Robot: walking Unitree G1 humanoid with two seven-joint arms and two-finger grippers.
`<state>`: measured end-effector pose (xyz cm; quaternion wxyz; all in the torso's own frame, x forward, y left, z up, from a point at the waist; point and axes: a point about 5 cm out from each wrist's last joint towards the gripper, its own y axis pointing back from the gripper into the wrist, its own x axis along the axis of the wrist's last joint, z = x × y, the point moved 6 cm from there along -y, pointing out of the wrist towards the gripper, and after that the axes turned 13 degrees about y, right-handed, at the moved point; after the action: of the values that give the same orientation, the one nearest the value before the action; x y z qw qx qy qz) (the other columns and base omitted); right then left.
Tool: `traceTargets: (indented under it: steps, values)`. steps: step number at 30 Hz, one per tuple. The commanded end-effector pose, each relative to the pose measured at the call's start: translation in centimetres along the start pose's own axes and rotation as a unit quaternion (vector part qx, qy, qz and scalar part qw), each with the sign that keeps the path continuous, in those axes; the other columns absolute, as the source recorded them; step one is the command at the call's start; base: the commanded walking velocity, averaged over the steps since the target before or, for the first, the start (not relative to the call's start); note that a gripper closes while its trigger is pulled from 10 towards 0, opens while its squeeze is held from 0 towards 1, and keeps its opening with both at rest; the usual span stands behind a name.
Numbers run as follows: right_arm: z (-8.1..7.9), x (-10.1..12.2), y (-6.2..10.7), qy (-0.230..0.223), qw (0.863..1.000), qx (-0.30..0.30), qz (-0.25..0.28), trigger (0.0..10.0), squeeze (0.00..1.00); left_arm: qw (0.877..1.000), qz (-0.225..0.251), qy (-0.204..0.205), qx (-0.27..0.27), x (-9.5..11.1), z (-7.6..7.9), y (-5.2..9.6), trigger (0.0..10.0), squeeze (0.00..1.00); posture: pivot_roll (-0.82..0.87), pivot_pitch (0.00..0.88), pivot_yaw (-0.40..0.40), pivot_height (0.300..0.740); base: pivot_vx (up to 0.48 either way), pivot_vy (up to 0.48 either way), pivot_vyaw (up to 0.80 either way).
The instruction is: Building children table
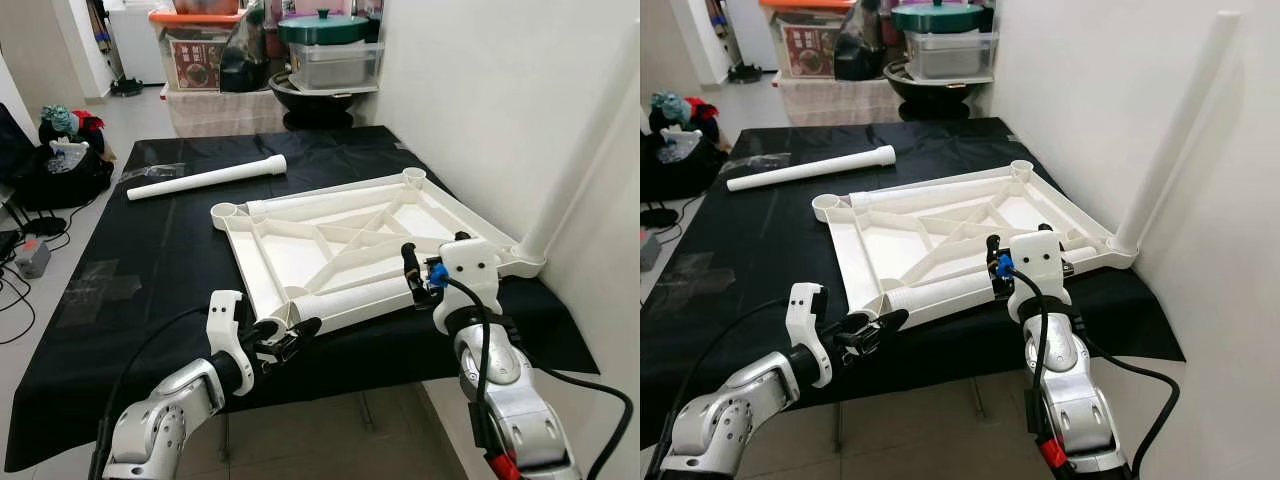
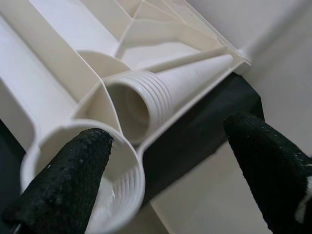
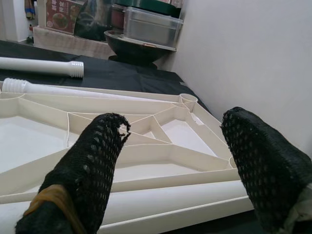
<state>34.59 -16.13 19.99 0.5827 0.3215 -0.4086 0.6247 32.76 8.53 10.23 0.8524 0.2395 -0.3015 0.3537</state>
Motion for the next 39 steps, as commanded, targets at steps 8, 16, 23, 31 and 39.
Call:
traceTargets:
  steps: [8,16,23,31,39]
  values:
    - [0.5,0.1,-0.3,0.005,1.0,-0.014,0.005,10.0,0.0,0.999,0.007,0.026,-0.034,1.7,1.1,-1.0,10.0,0.0,0.01,0.0,-0.02,0.74,0.0,0.0,0.0]
    - [0.3,-0.1,-0.3,0.008,1.0,-0.01,0.003,10.0,0.0,0.998,0.002,0.053,-0.04,1.6,1.4,-1.8,10.0,0.0,0.0,0.0,-0.024,0.74,0.0,0.0,0.0]
    - [0.2,-0.3,-0.4,0.012,1.0,-0.008,0.001,10.0,0.0,0.996,-0.006,0.082,-0.045,1.5,1.7,-3.0,10.0,0.0,-0.01,0.0,-0.021,0.74,0.0,0.0,0.0]
    - [0.3,-0.8,-0.2,0.017,1.0,-0.009,-0.006,10.0,0.0,0.993,-0.019,0.114,-0.027,1.9,1.4,-4.7,10.0,0.0,-0.03,0.0,-0.008,0.74,0.0,0.0,0.0]
    - [0.3,-1.0,-0.2,0.019,1.0,-0.008,-0.008,10.0,0.0,0.992,-0.022,0.125,-0.013,1.9,1.1,-5.1,10.0,0.0,-0.03,0.0,-0.007,0.74,0.0,0.0,0.0]
